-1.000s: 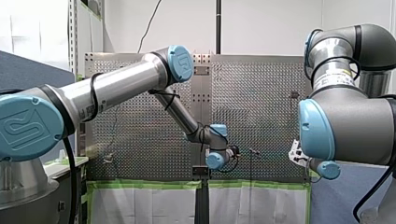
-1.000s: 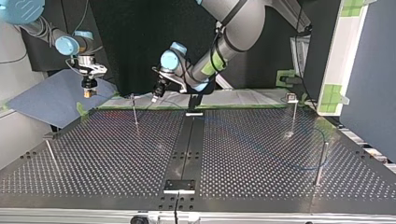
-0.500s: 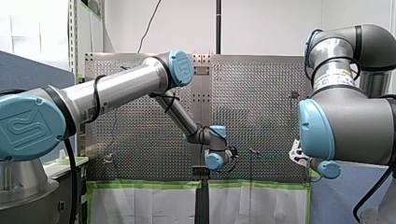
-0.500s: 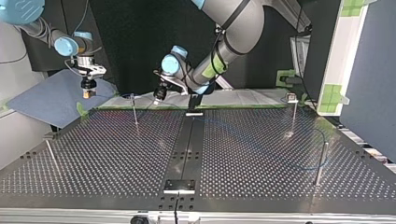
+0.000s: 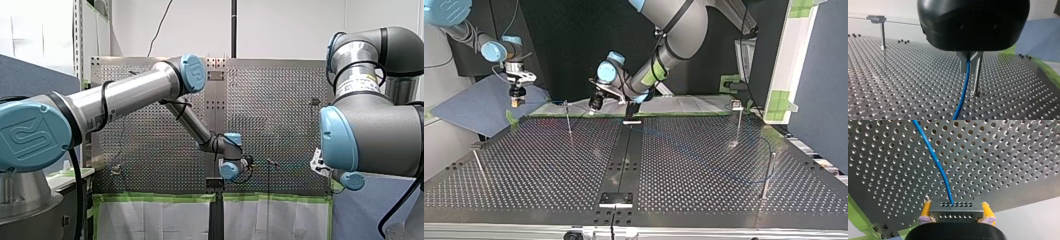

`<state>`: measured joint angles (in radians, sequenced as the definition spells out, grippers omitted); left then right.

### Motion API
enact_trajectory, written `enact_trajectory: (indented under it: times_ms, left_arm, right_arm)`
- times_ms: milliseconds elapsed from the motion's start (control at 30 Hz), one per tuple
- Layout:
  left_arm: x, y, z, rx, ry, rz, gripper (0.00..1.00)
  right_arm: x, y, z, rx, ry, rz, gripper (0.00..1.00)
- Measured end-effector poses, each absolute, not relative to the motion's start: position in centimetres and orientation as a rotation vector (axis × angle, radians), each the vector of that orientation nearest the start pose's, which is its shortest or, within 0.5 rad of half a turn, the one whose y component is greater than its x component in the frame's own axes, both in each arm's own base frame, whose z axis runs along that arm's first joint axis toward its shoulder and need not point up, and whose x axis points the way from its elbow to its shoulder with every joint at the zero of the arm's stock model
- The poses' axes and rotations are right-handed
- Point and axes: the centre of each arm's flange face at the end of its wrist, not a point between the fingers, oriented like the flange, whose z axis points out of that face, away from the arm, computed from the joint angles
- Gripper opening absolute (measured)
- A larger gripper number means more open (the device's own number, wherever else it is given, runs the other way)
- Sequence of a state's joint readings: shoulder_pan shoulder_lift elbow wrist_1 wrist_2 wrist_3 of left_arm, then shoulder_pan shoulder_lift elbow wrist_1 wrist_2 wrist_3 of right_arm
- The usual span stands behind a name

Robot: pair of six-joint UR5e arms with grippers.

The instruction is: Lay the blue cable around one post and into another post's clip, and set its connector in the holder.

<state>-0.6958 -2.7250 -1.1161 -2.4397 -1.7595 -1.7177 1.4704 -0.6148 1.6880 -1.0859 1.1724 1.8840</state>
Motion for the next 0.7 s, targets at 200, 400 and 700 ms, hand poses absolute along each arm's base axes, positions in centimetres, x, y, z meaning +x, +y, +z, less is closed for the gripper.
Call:
enact_trajectory:
  times_ms: [200, 400, 700]
  left_arm:
    - [53.41, -59.13, -1.54, 0.282, 1.570, -0.508, 0.00]
    - [53.52, -59.00, -1.55, 0.283, 1.576, -0.503, 0.00]
    - [52.86, -59.46, -1.61, 0.317, 1.585, -0.502, 0.21]
  right_arm:
    - [10.70, -64.53, -3.37, 1.287, -1.306, 1.651, 0.00]
    - [10.69, -64.60, -3.39, 1.287, -1.305, 1.651, 0.00]
    - [10.77, -64.49, -3.53, 1.298, -1.306, 1.641, 0.00]
